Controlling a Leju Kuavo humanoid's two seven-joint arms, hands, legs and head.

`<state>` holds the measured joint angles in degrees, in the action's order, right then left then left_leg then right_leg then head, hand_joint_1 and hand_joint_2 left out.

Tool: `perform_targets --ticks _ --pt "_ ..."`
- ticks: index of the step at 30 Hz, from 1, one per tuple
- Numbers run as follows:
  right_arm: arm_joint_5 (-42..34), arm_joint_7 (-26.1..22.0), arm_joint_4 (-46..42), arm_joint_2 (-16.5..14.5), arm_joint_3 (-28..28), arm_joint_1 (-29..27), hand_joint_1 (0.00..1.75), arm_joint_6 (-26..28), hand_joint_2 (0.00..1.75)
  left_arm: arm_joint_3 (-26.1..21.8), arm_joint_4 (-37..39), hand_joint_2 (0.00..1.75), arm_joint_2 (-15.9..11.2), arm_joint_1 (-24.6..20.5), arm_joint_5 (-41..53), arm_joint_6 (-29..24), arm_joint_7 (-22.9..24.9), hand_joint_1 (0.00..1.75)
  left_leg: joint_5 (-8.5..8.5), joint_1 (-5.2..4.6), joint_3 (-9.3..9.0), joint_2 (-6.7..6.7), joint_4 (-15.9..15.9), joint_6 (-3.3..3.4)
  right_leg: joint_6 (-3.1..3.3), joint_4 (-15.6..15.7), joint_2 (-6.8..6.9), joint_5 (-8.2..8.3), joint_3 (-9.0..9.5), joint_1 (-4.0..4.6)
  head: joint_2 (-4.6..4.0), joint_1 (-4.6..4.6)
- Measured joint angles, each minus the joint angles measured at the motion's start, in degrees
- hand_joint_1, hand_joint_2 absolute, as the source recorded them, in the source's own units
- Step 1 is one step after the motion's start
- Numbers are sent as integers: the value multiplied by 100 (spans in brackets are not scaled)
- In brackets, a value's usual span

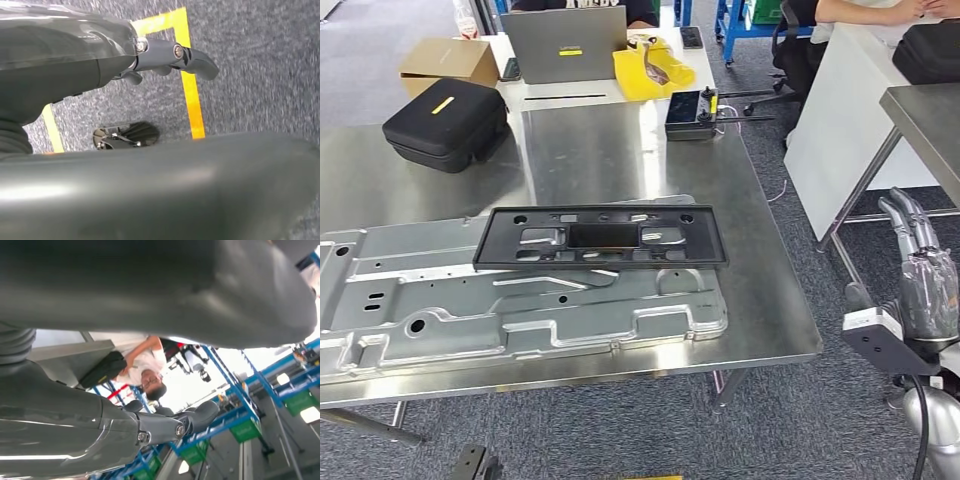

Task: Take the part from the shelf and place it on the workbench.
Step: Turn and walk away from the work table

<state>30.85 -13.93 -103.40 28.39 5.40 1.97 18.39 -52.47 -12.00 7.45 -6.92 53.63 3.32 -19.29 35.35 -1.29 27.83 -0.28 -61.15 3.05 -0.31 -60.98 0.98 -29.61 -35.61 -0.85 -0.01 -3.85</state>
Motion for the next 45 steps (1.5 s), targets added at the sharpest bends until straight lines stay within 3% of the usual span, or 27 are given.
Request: perform_targets --ticks 2,5,7,9,10,11,12,14,16,19,21,24,25,26,27,30,32,34,36,37,39,40,41,42,43,45 --pt "-24 -43 -87 -78 -74 -117 0 13 0 -6 0 0 -20 2 -4 -6 -10 0 -45 -61 -131 2 276 73 -55 10 -4 58 -16 -23 -1 3" --pt "-54 -98 -196 -153 -177 -267 0 17 0 -11 1 0 -28 -2 -7 -6 -16 0 -175 -56 -99 19 390 72 -151 -13 -21 46 -57 -50 -1 2" --pt "-62 -121 -224 -189 -239 -332 0 19 0 -11 1 0 -32 -6 -8 -6 -21 0 -287 -10 -31 39 457 81 -188 -330 -50 -295 -175 -46 1 3" --pt "-66 -137 -226 -237 -275 -415 0 21 0 -11 1 0 -31 7 -9 -5 -26 0 -352 0 70 50 448 91 -232 -985 -66 -729 -371 -44 0 3" --pt "-68 -150 -227 -264 -290 -464 0 23 0 -11 1 0 -30 15 -9 -5 -27 0 -379 6 115 56 439 84 -258 -1254 -66 -825 -424 -48 0 3" --pt "-70 -164 -229 -292 -307 -512 0 28 0 -12 1 0 -30 21 -10 -5 -28 0 -399 16 155 63 425 73 -282 -1352 -65 -812 -391 -52 0 3" --pt "-71 -180 -233 -318 -325 -555 0 38 0 -13 1 0 -30 24 -13 -6 -29 0 -410 31 187 69 404 61 -306 -1223 -63 -698 -250 -59 0 3" --pt "-70 -220 -253 -367 -357 -626 0 70 0 -16 1 0 -32 24 -17 -6 -31 0 -401 57 235 76 338 22 -351 -483 -58 -419 251 -81 0 4" --pt "-68 -256 -284 -424 -374 -709 0 105 0 -19 1 0 -35 23 -26 -6 -34 0 -381 50 282 75 257 -35 -324 81 -67 -314 579 -78 0 4" --pt "-71 -314 -344 -524 -389 -852 0 168 0 -29 1 0 -43 31 -56 -10 -46 0 -387 31 333 70 200 -112 -190 195 -77 -339 578 -75 1 3" --pt "-81 -357 -395 -597 -414 -939 0 221 0 -45 1 0 -55 33 -70 -19 -61 0 -246 46 408 67 51 -179 -93 204 -70 -318 546 -95 0 0" --pt "-114 -422 -476 -708 -475 -1103 0 287 0 -75 1 0 -62 46 -98 -23 -81 0 316 97 806 65 -909 -290 -12 204 -51 -277 478 -100 -1 -2" --pt "-127 -440 -493 -741 -492 -1156 0 298 0 -84 1 0 -62 58 -105 -23 -84 0 434 110 927 65 -1228 -307 -4 201 -44 -265 461 -98 -1 -2" --pt "-141 -455 -506 -775 -506 -1207 0 305 0 -91 1 0 -63 71 -112 -23 -86 0 443 117 966 65 -1375 -310 -1 197 -40 -256 451 -95 -1 -2" --pt "-154 -468 -519 -807 -515 -1256 0 309 0 -97 1 0 -63 82 -113 -23 -88 0 333 119 893 65 -1283 -299 -2 193 -38 -250 448 -91 -1 -2" --pt "-172 -509 -575 -896 -544 -1370 0 339 0 -113 1 0 -77 92 -119 -23 -96 0 -212 95 328 33 -198 -178 -19 188 -40 -240 449 -68 -1 -2" --pt "-181 -540 -602 -958 -560 -1428 0 368 0 -126 1 0 -97 100 -123 -28 -102 0 -324 60 155 2 189 -118 -77 189 -46 -203 425 -73 0 -2" --pt "-189 -567 -625 -1012 -578 -1495 0 384 0 -145 1 0 -106 107 -131 -34 -108 0 -350 38 161 0 250 -100 -160 198 -56 -157 407 -85 0 -2" --pt "-193 -592 -645 -1051 -609 -1565 0 391 0 -158 1 0 -114 94 -136 -38 -116 0 -421 61 180 26 351 -36 -206 103 -73 -295 346 -80 0 1" --pt "-196 -601 -650 -1066 -624 -1587 0 393 0 -161 1 0 -116 88 -137 -38 -120 0 -464 77 206 41 398 0 -215 -72 -83 -472 273 -71 0 5" --pt "-211 -615 -649 -1098 -638 -1626 0 391 0 -162 1 0 -118 90 -137 -38 -124 0 -530 81 303 63 390 43 -221 -711 -91 -929 46 -69 1 12" --pt "-225 -626 -649 -1116 -642 -1651 0 385 0 -163 1 0 -118 96 -140 -37 -125 0 -553 77 364 71 364 42 -232 -1039 -91 -1083 -48 -68 1 14" --pt "-244 -638 -648 -1136 -645 -1681 0 377 0 -164 1 0 -117 101 -148 -37 -127 0 -575 73 426 79 334 40 -245 -1236 -91 -1132 -74 -69 0 13" --pt "-262 -652 -648 -1155 -648 -1710 0 370 0 -166 1 0 -117 103 -157 -37 -129 0 -595 75 486 84 300 33 -258 -1233 -90 -1070 -5 -71 1 14" --pt "-274 -663 -648 -1173 -649 -1734 0 366 0 -168 1 0 -117 102 -169 -37 -131 0 -612 80 542 86 262 20 -271 -1007 -88 -916 172 -76 0 14" --pt "-284 -681 -649 -1209 -650 -1769 0 363 0 -172 1 0 -119 98 -186 -38 -135 0 -640 83 650 87 162 -19 -283 -225 -89 -629 661 -81 -1 14"
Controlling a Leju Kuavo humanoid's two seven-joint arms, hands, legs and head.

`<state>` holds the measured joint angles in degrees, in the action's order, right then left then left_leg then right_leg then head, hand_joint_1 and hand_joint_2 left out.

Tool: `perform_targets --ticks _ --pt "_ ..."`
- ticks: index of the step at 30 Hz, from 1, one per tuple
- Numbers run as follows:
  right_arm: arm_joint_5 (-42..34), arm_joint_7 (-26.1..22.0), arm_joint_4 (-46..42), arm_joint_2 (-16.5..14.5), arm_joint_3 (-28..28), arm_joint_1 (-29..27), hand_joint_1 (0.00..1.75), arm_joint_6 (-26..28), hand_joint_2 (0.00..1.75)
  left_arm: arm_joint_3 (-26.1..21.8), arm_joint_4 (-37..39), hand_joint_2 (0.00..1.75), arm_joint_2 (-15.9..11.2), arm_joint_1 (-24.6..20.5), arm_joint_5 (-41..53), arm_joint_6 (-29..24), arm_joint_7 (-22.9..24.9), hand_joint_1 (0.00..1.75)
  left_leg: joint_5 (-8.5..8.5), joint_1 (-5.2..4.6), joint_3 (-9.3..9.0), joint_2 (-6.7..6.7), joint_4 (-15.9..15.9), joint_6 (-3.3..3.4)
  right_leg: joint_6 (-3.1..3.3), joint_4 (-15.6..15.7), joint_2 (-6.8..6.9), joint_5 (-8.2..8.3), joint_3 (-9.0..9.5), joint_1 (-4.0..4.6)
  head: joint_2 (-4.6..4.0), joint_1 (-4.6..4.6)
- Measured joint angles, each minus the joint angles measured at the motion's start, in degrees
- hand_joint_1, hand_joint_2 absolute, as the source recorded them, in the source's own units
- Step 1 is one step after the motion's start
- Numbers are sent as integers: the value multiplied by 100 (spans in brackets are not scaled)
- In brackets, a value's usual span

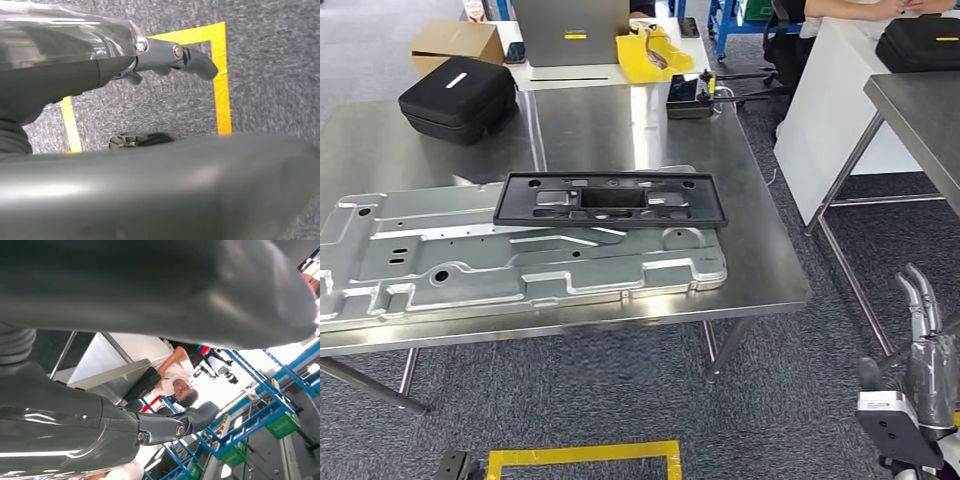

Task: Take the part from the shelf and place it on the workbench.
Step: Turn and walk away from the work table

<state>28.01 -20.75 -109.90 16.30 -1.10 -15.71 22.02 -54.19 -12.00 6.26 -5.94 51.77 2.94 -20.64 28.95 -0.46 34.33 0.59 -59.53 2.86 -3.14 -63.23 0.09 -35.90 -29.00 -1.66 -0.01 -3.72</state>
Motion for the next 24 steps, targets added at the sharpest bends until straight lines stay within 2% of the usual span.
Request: perform_targets --ticks 1,2,5,6,7,8,9,10,11,12,13,14,15,16,17,18,20,21,22,24 --pt "-1 -13 -2 -20 -1 -27 0 0 0 -3 0 0 -2 0 -9 -3 -5 0 -17 -6 42 -3 -45 -27 19 291 -8 73 164 5 0 -2" --pt "-9 -31 -3 -45 -1 -64 0 1 0 -9 0 0 -3 1 -17 -8 -15 0 -38 -13 73 -7 -79 -58 43 455 -16 86 244 14 0 -3" --pt "-71 -96 -3 -158 5 -214 0 -1 0 -45 0 0 -12 28 -40 -41 -45 0 -92 -11 122 -31 -105 -161 174 478 -12 139 180 19 0 -10" --pt "-92 -113 -3 -202 9 -259 0 -2 0 -59 0 0 -16 40 -43 -51 -51 0 5 -3 148 -39 -155 -199 235 478 0 186 130 10 0 -13" --pt "-105 -130 -2 -243 13 -301 0 -3 0 -70 0 0 -21 51 -45 -57 -56 0 203 8 189 -46 -292 -241 290 482 12 243 64 1 1 -17" --pt "-115 -143 -2 -280 16 -338 0 -4 0 -78 0 0 -23 54 -48 -62 -61 0 485 23 240 -49 -524 -280 328 480 22 299 -14 -3 1 -21" --pt "-129 -154 -2 -313 19 -377 0 -10 0 -83 0 0 -23 56 -51 -64 -64 0 778 36 294 -49 -838 -313 345 475 26 357 -96 0 1 -22" --pt "-156 -161 0 -346 21 -412 0 -33 0 -87 0 0 -24 56 -55 -67 -68 0 995 48 335 -49 -1176 -335 347 469 33 416 -181 2 1 -24" --pt "-192 -164 5 -385 22 -447 0 -64 0 -91 0 0 -25 57 -59 -69 -72 0 1082 56 329 -49 -1430 -346 345 461 42 474 -268 5 0 -24" --pt "-235 -169 13 -429 25 -486 0 -104 0 -95 0 0 -25 58 -62 -69 -76 0 1040 59 256 -49 -1535 -346 339 452 52 530 -350 9 -1 -24" --pt "-281 -177 27 -478 28 -527 0 -146 0 -99 0 0 -25 60 -66 -71 -80 0 895 60 90 -49 -1439 -333 331 445 61 585 -426 14 0 -24" --pt "-323 -193 44 -529 31 -570 0 -173 0 -103 0 0 -25 60 -70 -74 -83 0 725 56 -163 -52 -1146 -306 319 440 67 636 -489 20 0 -24" --pt "-365 -216 63 -577 34 -605 0 -193 0 -107 0 0 -29 59 -77 -78 -87 0 610 45 -479 -61 -721 -265 304 438 70 685 -535 23 0 -24" --pt "-413 -245 84 -625 35 -634 0 -206 0 -114 0 0 -34 56 -86 -81 -92 0 566 27 -801 -71 -248 -218 283 436 71 734 -570 32 0 -24" --pt "-462 -277 102 -673 37 -659 0 -217 0 -122 0 0 -39 52 -95 -86 -97 0 582 7 -1037 -82 124 -177 256 436 72 787 -597 36 0 -23" --pt "-508 -305 123 -720 37 -681 0 -233 0 -132 0 0 -44 50 -103 -94 -101 0 617 -14 -1176 -89 363 -145 224 441 75 844 -619 35 0 -23" --pt "-581 -343 164 -801 38 -728 0 -270 0 -147 0 0 -44 55 -111 -110 -105 0 603 -22 -1186 -80 502 -98 156 449 74 927 -663 29 -1 -22" --pt "-609 -352 186 -828 37 -749 0 -290 0 -152 0 0 -43 59 -113 -116 -108 0 561 -15 -1143 -64 518 -65 133 421 63 881 -695 25 0 -21" --pt "-642 -357 209 -850 33 -767 0 -320 0 -157 0 0 -43 64 -113 -117 -110 0 507 -5 -1086 -45 534 -28 120 313 50 724 -744 26 0 -20" --pt "-737 -366 271 -903 12 -792 0 -414 0 -166 0 0 -43 71 -113 -123 -120 0 387 -7 -943 -11 536 25 104 -207 28 188 -897 31 1 -18"
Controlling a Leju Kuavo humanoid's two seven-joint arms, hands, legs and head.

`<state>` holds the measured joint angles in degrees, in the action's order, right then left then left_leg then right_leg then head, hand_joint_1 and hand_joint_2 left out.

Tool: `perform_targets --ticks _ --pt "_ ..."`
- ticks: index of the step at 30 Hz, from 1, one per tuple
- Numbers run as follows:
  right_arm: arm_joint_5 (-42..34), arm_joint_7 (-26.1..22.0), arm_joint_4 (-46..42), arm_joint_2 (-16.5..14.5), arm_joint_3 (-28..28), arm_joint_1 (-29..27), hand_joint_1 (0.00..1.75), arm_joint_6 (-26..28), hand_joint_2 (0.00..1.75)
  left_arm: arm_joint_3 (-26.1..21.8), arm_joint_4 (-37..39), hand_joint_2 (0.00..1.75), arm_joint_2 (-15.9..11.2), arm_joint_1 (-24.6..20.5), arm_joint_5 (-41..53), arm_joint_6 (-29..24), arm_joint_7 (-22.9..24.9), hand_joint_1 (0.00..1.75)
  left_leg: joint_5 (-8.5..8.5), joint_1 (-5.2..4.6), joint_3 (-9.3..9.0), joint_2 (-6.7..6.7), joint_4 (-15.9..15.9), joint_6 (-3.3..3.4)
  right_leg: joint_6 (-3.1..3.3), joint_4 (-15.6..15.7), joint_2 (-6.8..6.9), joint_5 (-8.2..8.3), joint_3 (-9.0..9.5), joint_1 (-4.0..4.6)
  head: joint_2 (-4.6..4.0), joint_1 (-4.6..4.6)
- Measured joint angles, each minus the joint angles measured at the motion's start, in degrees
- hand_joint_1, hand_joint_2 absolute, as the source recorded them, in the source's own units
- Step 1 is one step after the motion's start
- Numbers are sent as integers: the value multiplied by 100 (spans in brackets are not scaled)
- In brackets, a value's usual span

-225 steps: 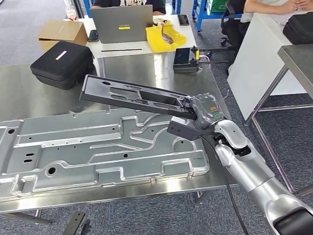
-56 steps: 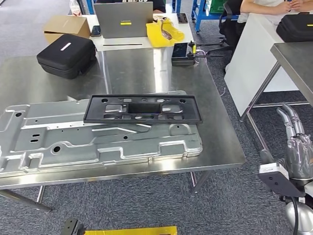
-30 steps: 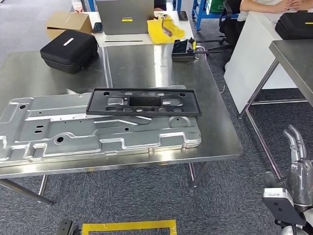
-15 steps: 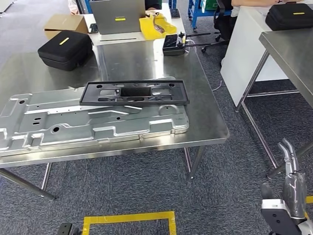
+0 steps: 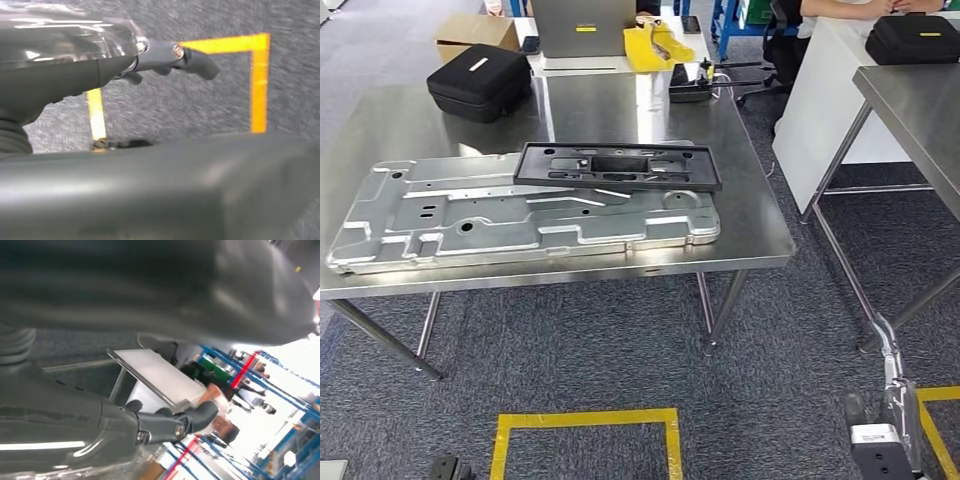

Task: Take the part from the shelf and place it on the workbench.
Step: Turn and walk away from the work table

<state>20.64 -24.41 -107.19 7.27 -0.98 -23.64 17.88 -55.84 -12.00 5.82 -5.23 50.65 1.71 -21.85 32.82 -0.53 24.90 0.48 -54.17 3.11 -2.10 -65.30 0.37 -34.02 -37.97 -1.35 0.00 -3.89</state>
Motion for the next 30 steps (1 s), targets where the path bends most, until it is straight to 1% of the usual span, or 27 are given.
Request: perform_targets --ticks 1,2,3,4,5,6,7,8,9,11,12,13,14,15,16,17,18,19,20,22,23,24,26,27,28,29,30 --pt "-53 -13 42 -37 -20 -10 0 -66 0 -3 0 0 0 5 1 -3 -6 0 -59 -10 76 11 -6 12 -9 -362 -4 -238 -74 1 -1 0" --pt "-95 -28 89 -78 -43 -20 0 -124 0 -6 0 0 1 10 1 -5 -10 0 -114 -19 149 21 -16 15 -21 -669 -5 -349 -112 2 -1 0" --pt "-124 -48 138 -122 -67 -31 0 -173 0 -8 0 0 1 15 2 -5 -15 0 -161 -25 221 31 -34 14 -29 -836 -5 -323 -79 2 -2 0" --pt "-144 -69 185 -166 -96 -38 0 -214 0 -10 0 0 1 19 2 -5 -16 0 -198 -28 294 37 -64 9 -34 -801 -4 -196 49 1 -2 0" --pt "-161 -87 226 -208 -126 -42 0 -251 0 -11 0 0 1 21 2 -5 -19 0 -222 -27 363 41 -107 -1 -35 -546 -4 -31 279 1 -2 0" --pt "-177 -113 265 -252 -158 -41 0 -293 0 -13 0 0 1 21 2 -5 -22 0 -234 -27 429 44 -165 -13 -28 -142 -3 87 582 1 -2 0" --pt "-205 -147 302 -300 -194 -36 0 -353 0 -14 0 0 1 18 2 -5 -26 0 -235 -32 494 44 -234 -27 -16 266 -3 135 858 6 -2 -1" --pt "-247 -194 342 -360 -235 -32 0 -432 0 -16 0 0 1 15 2 -7 -30 0 -237 -40 546 44 -299 -47 -1 577 -4 128 1047 11 -2 -2" --pt "-302 -248 385 -426 -279 -29 0 -522 0 -19 0 0 1 13 2 -9 -36 0 -244 -48 592 44 -349 -73 22 755 -6 83 1139 17 -2 -3" --pt "-453 -357 477 -577 -382 -31 0 -749 0 -36 0 0 -1 15 2 -24 -43 0 -277 -53 657 42 -397 -137 88 813 -9 57 1105 15 -2 -5" --pt "-528 -400 523 -649 -432 -25 0 -867 0 -46 0 0 -2 20 2 -35 -46 0 -250 -47 687 37 -427 -177 136 823 -6 69 1078 5 -2 -7" --pt "-610 -437 592 -738 -498 -12 0 -1016 0 -56 0 0 -3 24 2 -44 -47 0 -152 -33 732 30 -522 -219 183 826 -3 97 1044 -5 -1 -8" --pt "-678 -470 677 -838 -576 11 0 -1177 0 -65 0 0 -3 27 2 -51 -49 0 20 -14 807 23 -717 -261 223 832 5 129 1006 -14 -2 -9" --pt "-733 -498 790 -955 -679 43 0 -1364 0 -73 0 0 -2 31 2 -55 -54 0 243 11 912 18 -1017 -306 245 830 10 159 965 -11 -2 -11" --pt "-767 -519 931 -1085 -803 73 0 -1559 0 -81 0 0 -1 36 2 -55 -61 0 455 34 1032 16 -1379 -339 256 829 16 187 925 -6 -2 -11" --pt "-768 -535 1087 -1209 -933 102 0 -1718 0 -89 0 0 -1 44 2 -55 -68 0 593 51 1119 15 -1689 -362 256 827 23 213 888 -3 -2 -11" --pt "-751 -554 1251 -1325 -1066 131 0 -1845 0 -97 0 0 -1 54 2 -55 -74 0 626 62 1131 14 -1846 -374 251 825 29 237 857 -1 -1 -11" --pt "-720 -576 1408 -1425 -1191 161 0 -1936 0 -102 0 0 -1 63 2 -55 -78 0 551 68 1045 13 -1795 -375 243 823 34 257 834 0 -1 -11" --pt "-672 -598 1565 -1514 -1314 200 0 -2009 0 -106 0 0 -1 69 2 -55 -81 0 391 70 859 11 -1525 -364 233 822 37 273 820 0 -1 -11" --pt "-529 -626 1872 -1664 -1548 307 0 -2148 0 -119 0 0 -1 72 2 -55 -92 0 72 60 385 -2 -724 -309 204 820 36 301 801 6 -1 -11" --pt "-437 -638 2046 -1731 -1669 375 0 -2213 0 -129 0 0 -1 72 2 -55 -101 0 -13 48 222 -9 -423 -277 178 820 36 321 791 10 -2 -10" --pt "-345 -659 2235 -1793 -1793 446 0 -2273 0 -141 0 0 -1 72 2 -55 -111 0 -38 35 142 -15 -257 -251 148 819 36 343 779 13 -2 -10" --pt "-174 -723 2649 -1893 -2048 590 0 -2366 0 -159 0 0 -1 70 2 -55 -128 0 -38 19 157 -16 -190 -207 73 821 39 392 749 19 -2 -9" --pt "-80 -764 2882 -1925 -2181 666 0 -2403 0 -167 0 0 1 67 2 -55 -134 0 -56 28 174 -6 -165 -181 43 803 35 376 727 20 -2 -9" --pt "15 -816 3124 -1945 -2314 748 0 -2427 0 -173 0 0 3 64 2 -55 -140 0 -82 40 200 5 -141 -147 21 723 27 295 679 25 -2 -7" --pt "124 -883 3391 -1954 -2457 837 0 -2444 0 -182 0 0 5 64 2 -55 -144 0 -115 51 229 16 -122 -112 5 540 17 143 593 27 -1 -5" --pt "245 -966 3685 -1957 -2604 931 0 -2450 0 -192 0 0 8 69 2 -55 -148 0 -142 53 260 30 -119 -83 -1 234 7 -72 463 25 -2 -4"
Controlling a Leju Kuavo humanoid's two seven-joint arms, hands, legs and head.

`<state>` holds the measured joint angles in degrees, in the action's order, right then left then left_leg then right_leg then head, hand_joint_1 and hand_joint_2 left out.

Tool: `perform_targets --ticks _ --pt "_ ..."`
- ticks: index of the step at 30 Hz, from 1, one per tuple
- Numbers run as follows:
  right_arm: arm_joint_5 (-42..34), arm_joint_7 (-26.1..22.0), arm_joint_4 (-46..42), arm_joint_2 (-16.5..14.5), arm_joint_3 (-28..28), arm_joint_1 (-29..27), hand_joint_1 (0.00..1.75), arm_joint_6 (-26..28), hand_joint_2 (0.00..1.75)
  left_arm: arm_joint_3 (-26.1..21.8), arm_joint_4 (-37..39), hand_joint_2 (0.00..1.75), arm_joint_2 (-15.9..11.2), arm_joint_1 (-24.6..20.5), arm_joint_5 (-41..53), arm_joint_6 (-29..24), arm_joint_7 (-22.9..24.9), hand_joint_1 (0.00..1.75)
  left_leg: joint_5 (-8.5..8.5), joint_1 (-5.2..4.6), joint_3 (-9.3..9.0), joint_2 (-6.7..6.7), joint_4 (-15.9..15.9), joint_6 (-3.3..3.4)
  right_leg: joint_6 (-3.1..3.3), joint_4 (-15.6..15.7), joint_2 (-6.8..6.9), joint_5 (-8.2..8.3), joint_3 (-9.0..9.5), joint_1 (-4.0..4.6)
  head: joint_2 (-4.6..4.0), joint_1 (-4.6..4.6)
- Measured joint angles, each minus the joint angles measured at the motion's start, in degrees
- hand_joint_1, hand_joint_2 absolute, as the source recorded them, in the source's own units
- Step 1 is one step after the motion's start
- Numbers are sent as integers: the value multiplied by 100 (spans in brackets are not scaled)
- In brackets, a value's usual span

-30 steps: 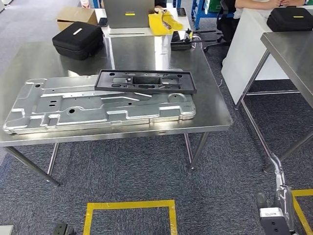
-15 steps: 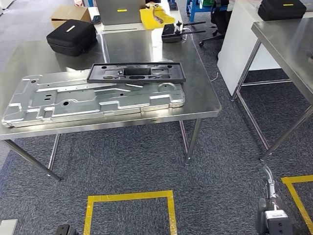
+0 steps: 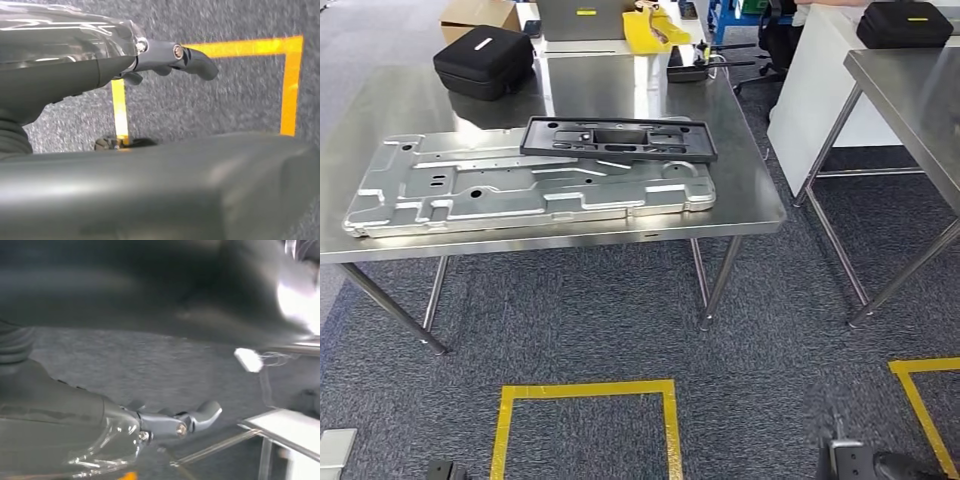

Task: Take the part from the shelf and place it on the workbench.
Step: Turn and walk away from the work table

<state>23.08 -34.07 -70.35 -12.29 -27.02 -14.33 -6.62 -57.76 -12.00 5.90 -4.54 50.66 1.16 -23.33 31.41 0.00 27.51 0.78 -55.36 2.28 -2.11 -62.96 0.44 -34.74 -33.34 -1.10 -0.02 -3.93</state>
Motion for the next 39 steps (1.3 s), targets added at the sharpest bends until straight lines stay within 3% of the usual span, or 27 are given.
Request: perform_targets --ticks 2,3,4,5,7,9,13,15,17,18,19,20,22,24,28,30,32,33,34,35,37,39 --pt "231 -153 577 -1 -296 171 0 28 0 -21 0 0 0 16 1 0 -3 0 -30 -25 69 11 -26 37 -8 -750 -7 -374 -290 2 0 1" --pt "338 -217 858 3 -440 243 0 57 0 -31 0 0 1 25 3 0 -3 0 -37 -38 96 15 -44 44 -8 -979 -8 -433 -357 4 -1 0" --pt "428 -272 1113 9 -572 308 0 86 0 -39 0 0 1 31 5 0 -3 0 -41 -50 117 17 -64 48 -1 -994 -8 -380 -323 8 0 0" --pt "508 -326 1362 22 -699 373 0 112 0 -46 0 0 2 35 7 -1 -3 0 -41 -60 132 16 -87 48 13 -775 -8 -230 -181 11 0 0" --pt "659 -402 1847 74 -934 524 0 167 0 -55 0 0 4 35 9 -2 -4 0 -30 -84 160 16 -144 34 67 -1 -7 125 236 30 1 0" --pt "808 -443 2335 147 -1147 688 0 254 0 -59 0 0 6 30 13 -2 -4 0 -22 -105 212 15 -203 -2 119 490 -7 258 454 50 0 0" --pt "1084 -515 3325 324 -1497 945 0 500 0 -69 0 0 5 33 50 -2 -4 0 41 -87 277 -1 -299 -104 210 574 -1 289 433 36 1 -4" --pt "1208 -506 3779 408 -1618 1070 0 644 0 -76 0 0 7 32 63 -2 -4 0 363 -47 436 -21 -714 -187 264 589 10 329 397 8 1 -10" --pt "1304 -462 4179 489 -1716 1166 0 757 0 -91 0 0 8 36 70 -2 -4 0 751 6 715 -26 -1439 -265 283 585 14 357 350 7 1 -13" --pt "1343 -421 4357 521 -1763 1202 0 803 0 -101 0 0 8 43 73 -2 -4 0 840 27 801 -26 -1699 -289 280 583 18 369 332 6 1 -13" --pt "1384 -371 4510 550 -1802 1230 0 842 0 -110 0 0 8 50 78 -2 -4 0 815 44 794 -26 -1757 -305 272 580 21 378 321 3 1 -13" --pt "1426 -310 4642 571 -1832 1254 0 882 0 -118 0 0 8 56 84 -2 -4 0 683 57 685 -26 -1593 -310 264 578 23 385 318 1 1 -13" --pt "1512 -186 4862 603 -1868 1305 0 954 0 -129 0 0 7 57 91 -2 -4 0 293 66 286 -32 -837 -292 241 575 23 395 319 0 1 -13" --pt "1592 -49 5044 631 -1892 1362 0 1030 0 -139 0 0 7 49 92 -3 -3 0 87 49 39 -42 -283 -240 186 560 16 417 291 13 1 -12" --pt "1750 243 5311 677 -1953 1423 0 1178 0 -148 0 0 9 45 104 -4 -2 0 57 47 81 -33 -153 -116 46 497 19 402 195 17 0 -10" --pt "1846 398 5406 701 -1964 1436 0 1252 0 -151 0 0 14 46 109 -4 -2 0 -6 55 127 -8 -134 -35 16 119 3 70 54 12 1 -7" --pt "1919 541 5481 722 -1964 1438 0 1310 0 -156 0 0 15 43 109 -4 -2 0 -45 25 199 11 -160 12 15 -619 -9 -388 -207 13 1 -4" --pt "1942 603 5511 733 -1965 1435 0 1332 0 -158 0 0 16 44 109 -4 -2 0 -60 11 240 17 -181 23 13 -930 -10 -525 -302 13 1 -4" --pt "1961 653 5539 740 -1967 1433 0 1350 0 -161 0 0 16 45 109 -3 -2 0 -71 1 282 21 -206 27 14 -1062 -11 -550 -310 14 1 -5" --pt "1974 697 5560 745 -1970 1432 0 1361 0 -164 0 0 17 46 109 -3 -2 0 -80 -6 320 23 -237 25 19 -968 -11 -465 -210 14 1 -5" --pt "2008 764 5584 754 -1979 1437 0 1370 0 -174 0 0 19 46 109 -3 -2 0 -89 -9 379 24 -302 13 42 -260 -11 -130 230 14 0 -5" --pt "2048 807 5602 761 -1987 1447 0 1376 0 -189 0 0 20 40 110 -4 -3 0 -100 -32 447 23 -385 -23 67 352 -15 72 541 23 1 -5"
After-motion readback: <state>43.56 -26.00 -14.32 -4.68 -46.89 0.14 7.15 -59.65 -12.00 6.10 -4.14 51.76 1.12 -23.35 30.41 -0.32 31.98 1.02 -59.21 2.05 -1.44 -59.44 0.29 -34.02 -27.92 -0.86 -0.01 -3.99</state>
